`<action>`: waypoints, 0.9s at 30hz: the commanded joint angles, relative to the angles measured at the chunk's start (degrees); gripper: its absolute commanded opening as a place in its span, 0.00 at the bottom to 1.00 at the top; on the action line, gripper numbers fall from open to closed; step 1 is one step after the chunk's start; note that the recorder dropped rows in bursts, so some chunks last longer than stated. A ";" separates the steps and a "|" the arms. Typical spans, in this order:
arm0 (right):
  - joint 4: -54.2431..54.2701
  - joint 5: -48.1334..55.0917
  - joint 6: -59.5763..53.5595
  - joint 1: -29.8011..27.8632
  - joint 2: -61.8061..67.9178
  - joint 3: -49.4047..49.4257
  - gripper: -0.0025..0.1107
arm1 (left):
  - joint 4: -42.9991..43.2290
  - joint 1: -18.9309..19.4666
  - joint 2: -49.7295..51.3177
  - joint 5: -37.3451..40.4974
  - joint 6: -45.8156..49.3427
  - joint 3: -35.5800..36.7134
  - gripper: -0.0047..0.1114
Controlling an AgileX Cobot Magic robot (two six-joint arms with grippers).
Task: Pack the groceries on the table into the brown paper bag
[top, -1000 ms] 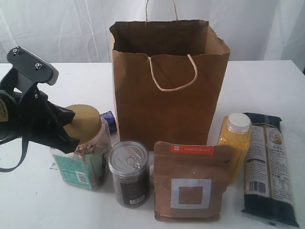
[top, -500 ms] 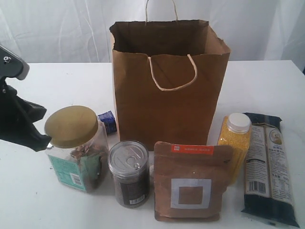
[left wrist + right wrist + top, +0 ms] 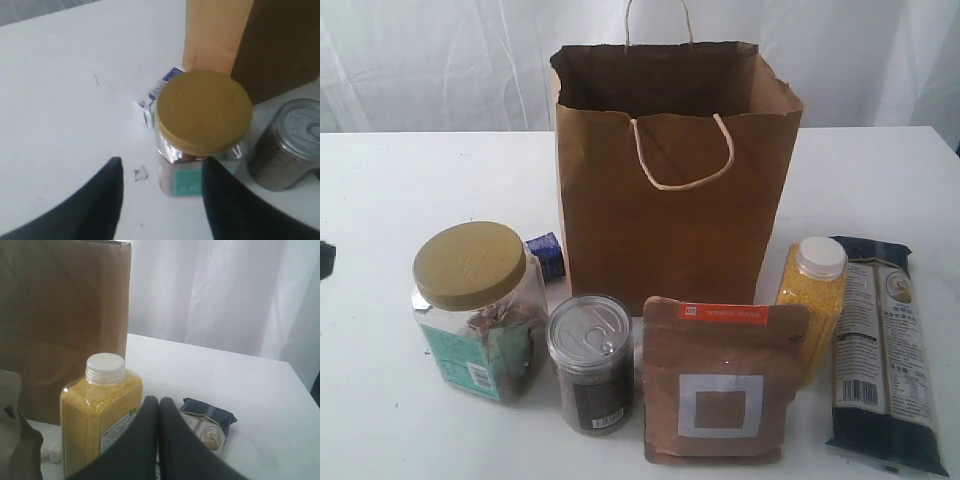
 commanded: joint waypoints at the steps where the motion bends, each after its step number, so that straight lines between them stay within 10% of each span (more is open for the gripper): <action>1: 0.00 -0.56 -0.28 -0.37 -0.30 0.06 0.02 | -6.12 -0.18 -4.87 1.02 -0.51 7.06 0.60; 10: 0.00 -0.56 -0.28 -0.37 -0.30 0.06 0.02 | -4.15 -3.12 -2.46 -27.33 -0.60 26.27 0.66; 27: 0.00 -0.56 -0.28 -0.37 -0.30 0.06 0.02 | -0.85 -3.38 24.95 -55.22 -0.60 27.58 0.74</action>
